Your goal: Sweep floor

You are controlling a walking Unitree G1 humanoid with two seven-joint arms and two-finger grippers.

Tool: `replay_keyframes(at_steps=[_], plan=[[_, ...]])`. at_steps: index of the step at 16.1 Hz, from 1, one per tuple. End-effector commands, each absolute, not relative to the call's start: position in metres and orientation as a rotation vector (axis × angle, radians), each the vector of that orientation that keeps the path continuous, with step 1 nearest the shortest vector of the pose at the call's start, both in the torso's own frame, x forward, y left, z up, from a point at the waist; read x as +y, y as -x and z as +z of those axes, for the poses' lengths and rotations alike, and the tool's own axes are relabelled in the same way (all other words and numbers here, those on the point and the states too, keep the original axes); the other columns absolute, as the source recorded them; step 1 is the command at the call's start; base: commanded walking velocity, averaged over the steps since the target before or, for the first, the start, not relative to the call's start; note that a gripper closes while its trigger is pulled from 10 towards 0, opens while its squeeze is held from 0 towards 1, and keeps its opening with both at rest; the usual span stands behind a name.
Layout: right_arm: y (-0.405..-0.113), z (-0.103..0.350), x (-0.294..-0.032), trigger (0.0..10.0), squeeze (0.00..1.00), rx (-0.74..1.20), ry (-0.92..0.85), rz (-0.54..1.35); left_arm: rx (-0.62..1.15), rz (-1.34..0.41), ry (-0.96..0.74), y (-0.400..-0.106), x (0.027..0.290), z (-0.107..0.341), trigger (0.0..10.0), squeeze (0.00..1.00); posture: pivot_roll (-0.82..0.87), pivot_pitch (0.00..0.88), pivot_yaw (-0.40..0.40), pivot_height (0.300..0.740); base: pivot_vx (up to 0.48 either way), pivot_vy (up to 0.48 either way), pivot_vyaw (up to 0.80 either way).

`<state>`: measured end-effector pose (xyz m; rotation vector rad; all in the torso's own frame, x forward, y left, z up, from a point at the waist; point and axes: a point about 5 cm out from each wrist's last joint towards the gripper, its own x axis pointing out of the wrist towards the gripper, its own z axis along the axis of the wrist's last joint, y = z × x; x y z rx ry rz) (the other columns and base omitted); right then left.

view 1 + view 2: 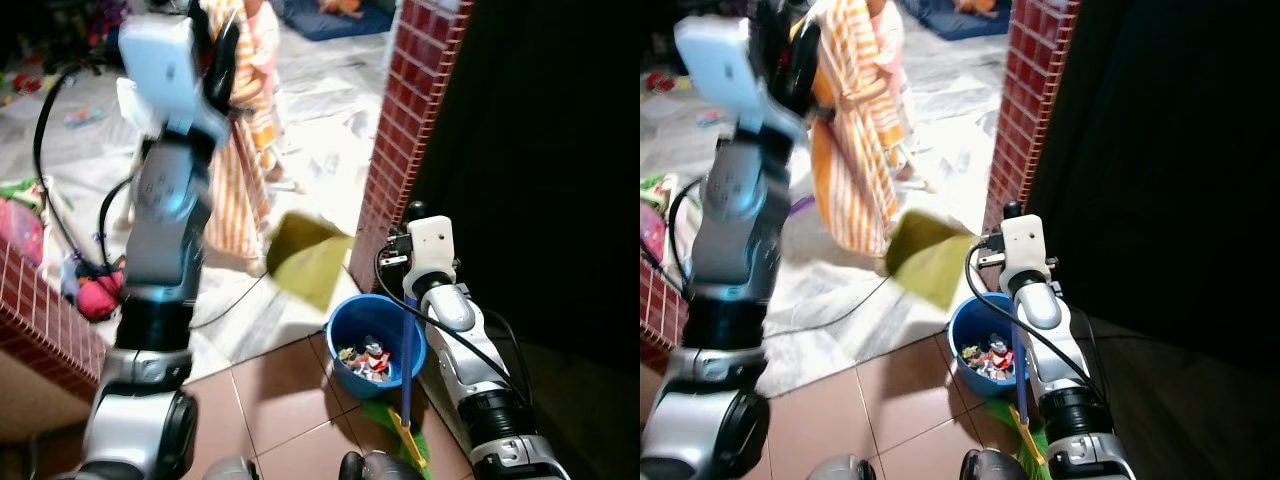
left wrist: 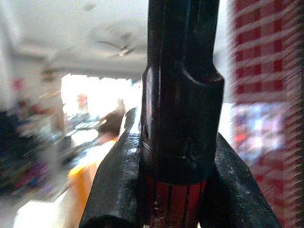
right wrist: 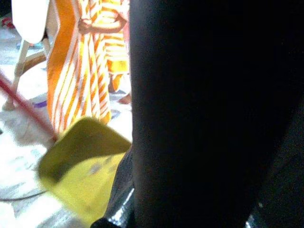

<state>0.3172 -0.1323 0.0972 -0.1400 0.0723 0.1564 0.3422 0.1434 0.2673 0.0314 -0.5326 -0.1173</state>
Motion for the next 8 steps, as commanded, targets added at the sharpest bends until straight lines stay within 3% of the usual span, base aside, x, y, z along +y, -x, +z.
replay_keyframes(at_steps=[1, 8], plan=[[-0.323, 0.107, -0.126, 10.0, 0.0, 0.029, 0.125, 0.175, -0.525, -0.065, -0.036, -0.34, 0.15, 0.268, 10.0, 0.0, -0.01, 0.0, -0.05, 0.74, 0.0, 0.0, 0.0], [-0.329, 0.112, -0.117, 10.0, 0.0, 0.01, 0.093, 0.199, -0.2, 0.013, -0.029, -0.341, 0.14, 0.164, 10.0, 0.0, -0.01, 0.0, -0.047, 0.74, 0.0, 0.0, 0.0]])
